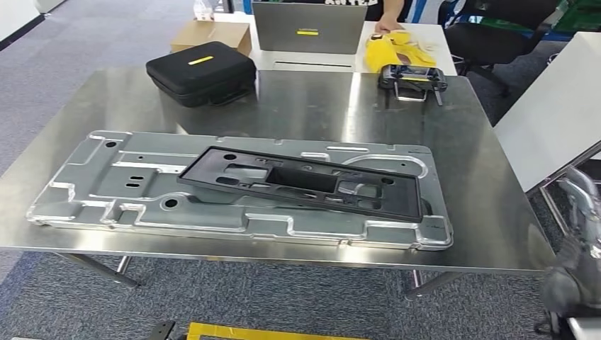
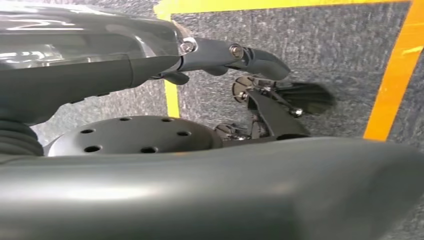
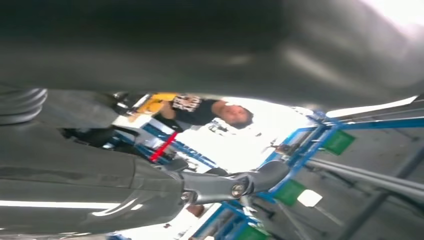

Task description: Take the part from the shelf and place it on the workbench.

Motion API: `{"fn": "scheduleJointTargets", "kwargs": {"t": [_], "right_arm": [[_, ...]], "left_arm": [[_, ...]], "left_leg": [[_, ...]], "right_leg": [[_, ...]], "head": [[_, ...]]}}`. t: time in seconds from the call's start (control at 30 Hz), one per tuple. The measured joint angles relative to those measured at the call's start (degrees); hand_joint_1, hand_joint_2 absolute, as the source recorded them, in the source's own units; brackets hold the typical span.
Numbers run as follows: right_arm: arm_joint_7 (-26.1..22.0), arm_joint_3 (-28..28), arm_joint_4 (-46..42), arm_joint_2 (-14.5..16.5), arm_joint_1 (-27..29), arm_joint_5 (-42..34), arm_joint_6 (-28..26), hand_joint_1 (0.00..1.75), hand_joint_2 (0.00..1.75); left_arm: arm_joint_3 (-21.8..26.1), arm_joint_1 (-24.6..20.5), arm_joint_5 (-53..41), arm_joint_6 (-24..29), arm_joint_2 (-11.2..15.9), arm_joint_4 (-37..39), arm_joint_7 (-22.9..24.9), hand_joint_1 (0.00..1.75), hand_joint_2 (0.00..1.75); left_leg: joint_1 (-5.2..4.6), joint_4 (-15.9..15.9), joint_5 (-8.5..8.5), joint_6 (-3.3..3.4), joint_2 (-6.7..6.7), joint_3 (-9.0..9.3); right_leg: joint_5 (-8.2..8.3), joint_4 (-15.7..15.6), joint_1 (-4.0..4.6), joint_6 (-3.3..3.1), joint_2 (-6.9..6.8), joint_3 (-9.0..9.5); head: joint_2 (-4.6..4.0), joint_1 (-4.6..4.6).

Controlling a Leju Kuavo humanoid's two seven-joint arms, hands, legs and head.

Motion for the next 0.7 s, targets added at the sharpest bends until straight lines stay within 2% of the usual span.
{"fn": "scheduleJointTargets", "kwargs": {"t": [0.03,0.1,0.13,0.17,0.2,0.23,0.27,0.3,0.33,0.37,0.43,0.47,0.5,0.53,0.6,0.63,0.67,0.7], "right_arm": [[-0.82,-1.40,-1.85,-0.03,2.43,-0.24,0.25,0.00,0.00],[-2.06,-3.81,-4.63,-0.02,6.79,-0.46,0.76,0.00,0.00],[-2.51,-4.72,-5.66,0.01,8.70,-0.46,1.02,0.00,0.00],[-2.94,-5.52,-6.60,0.07,10.44,-0.44,1.28,0.00,0.00],[-3.29,-6.22,-7.46,0.15,11.97,-0.38,1.53,0.00,0.00],[-3.61,-6.84,-8.25,0.28,13.33,-0.32,1.72,0.00,0.00],[-3.88,-7.41,-8.91,0.46,14.47,-0.26,1.86,0.00,0.00],[-4.07,-7.89,-9.42,0.66,15.48,-0.21,1.95,0.00,0.00],[-4.23,-8.36,-9.87,0.88,16.34,-0.22,2.00,0.00,0.00],[-4.37,-8.77,-10.26,1.10,17.00,-0.23,2.08,0.00,0.00],[-4.74,-9.68,-11.24,1.69,18.27,-0.28,2.25,0.00,0.00],[-4.97,-10.14,-11.73,2.08,18.93,-0.29,2.39,0.00,0.00],[-5.15,-10.64,-12.20,2.51,19.70,-0.30,2.56,0.00,0.00],[-5.30,-11.12,-12.57,2.94,20.43,-0.31,2.77,0.00,0.00],[-5.61,-12.11,-13.07,3.86,21.54,-0.54,3.31,0.00,0.00],[-5.82,-12.69,-13.19,4.39,21.96,-0.83,3.73,0.00,0.00],[-6.07,-13.41,-13.29,5.04,22.35,-1.21,4.29,0.00,0.00],[-6.31,-14.24,-13.35,5.76,22.71,-1.63,5.00,0.00,0.00]], "left_arm": [[0.23,0.03,0.17,0.10,0.02,0.00,0.24,0.00,0.00],[0.59,0.14,0.38,0.22,0.04,0.00,0.54,0.00,0.00],[0.81,0.20,0.47,0.23,0.04,0.00,0.62,0.00,0.00],[1.04,0.24,0.51,0.23,0.04,0.00,0.63,0.00,0.00],[1.25,0.24,0.55,0.23,0.04,0.00,0.64,0.00,0.00],[1.39,0.23,0.57,0.23,0.04,0.00,0.65,0.00,0.00],[1.47,0.23,0.60,0.24,0.11,-0.02,0.65,0.00,0.00],[1.53,0.23,0.62,0.26,0.18,-0.04,0.66,0.00,0.00],[1.58,0.23,0.65,0.28,0.24,-0.06,0.67,0.00,0.00],[1.64,0.23,0.68,0.31,0.30,-0.08,0.67,0.00,0.00],[1.76,0.24,0.72,0.32,0.28,-0.09,0.66,0.00,0.00],[1.81,0.23,0.73,0.32,0.28,-0.09,0.65,0.00,0.00],[1.85,0.24,0.73,0.32,0.28,-0.09,0.64,0.00,0.00],[1.87,0.24,0.73,0.32,0.28,-0.09,0.63,0.00,0.00],[1.87,0.24,0.73,0.30,0.28,-0.09,0.60,0.00,0.00],[1.87,0.24,0.72,0.27,0.28,-0.09,0.55,0.00,0.00],[1.87,0.22,0.72,0.24,0.29,-0.09,0.47,0.00,0.00],[1.87,0.22,0.71,0.21,0.29,-0.09,0.37,0.00,0.00]], "left_leg": [[0.18,-0.35,0.17,0.12,0.10,0.16],[0.31,-0.44,0.22,0.16,0.19,0.17],[0.42,-0.43,0.24,0.09,0.24,0.17],[0.62,-0.41,0.26,-0.06,0.27,0.17],[0.93,-0.37,0.29,-0.35,0.29,0.18],[1.27,-0.28,0.29,-0.78,0.27,0.18],[1.51,-0.18,0.29,-1.35,0.22,0.15],[1.64,-0.11,0.35,-1.96,0.16,0.11],[1.63,-0.11,0.49,-2.56,0.11,0.12],[1.59,-0.32,0.78,-3.12,0.07,0.17],[1.71,-1.11,1.54,-4.16,0.05,0.30],[1.81,-1.10,1.20,-4.48,0.06,0.13],[1.83,-0.09,-0.09,-4.62,0.08,-0.36],[1.78,2.21,-2.32,-4.58,0.10,-1.20],[1.48,9.74,-7.61,-4.34,0.10,-3.42],[1.37,13.00,-9.08,-4.28,0.10,-4.02],[1.30,14.64,-9.32,-4.23,0.11,-3.82],[1.30,14.02,-8.37,-4.16,0.11,-2.52]], "right_leg": [[-1.84,2.68,-0.11,0.09,0.03,-1.15],[-5.25,9.90,-0.42,0.54,0.04,-4.59],[-5.73,12.40,-0.65,0.87,0.03,-5.80],[-4.99,12.93,-0.90,1.25,0.01,-6.13],[-3.14,11.10,-1.20,1.67,-0.02,-5.35],[-0.72,7.36,-1.59,2.19,-0.07,-3.66],[1.02,3.40,-1.88,2.70,-0.03,-1.83],[2.38,0.40,-2.02,2.79,0.21,-0.45],[2.95,-1.32,-2.06,2.61,0.44,0.23],[2.99,-1.68,-1.89,2.13,0.71,0.24],[3.77,-1.99,-1.68,0.63,0.82,-0.26],[4.23,-2.26,-1.64,-0.14,0.65,-0.54],[4.72,-2.51,-1.64,-0.86,0.44,-0.93],[5.20,-2.68,-1.65,-1.44,0.20,-1.41],[5.99,-2.67,-1.43,-1.95,-0.18,-2.54],[6.40,-2.64,-1.33,-1.97,-0.32,-3.08],[6.79,-2.58,-1.27,-1.88,-0.42,-3.60],[7.12,-2.48,-1.29,-1.68,-0.49,-4.07]], "head": [[0.00,0.01],[0.00,0.00],[0.00,0.00],[0.00,0.00],[-0.01,0.01],[-0.01,0.01],[-0.01,0.04],[0.00,0.08],[0.01,0.13],[0.01,0.22],[0.00,0.33],[0.00,0.35],[0.00,0.35],[0.00,0.34],[0.00,0.33],[-0.01,0.33],[-0.01,0.32],[-0.01,0.32]]}}
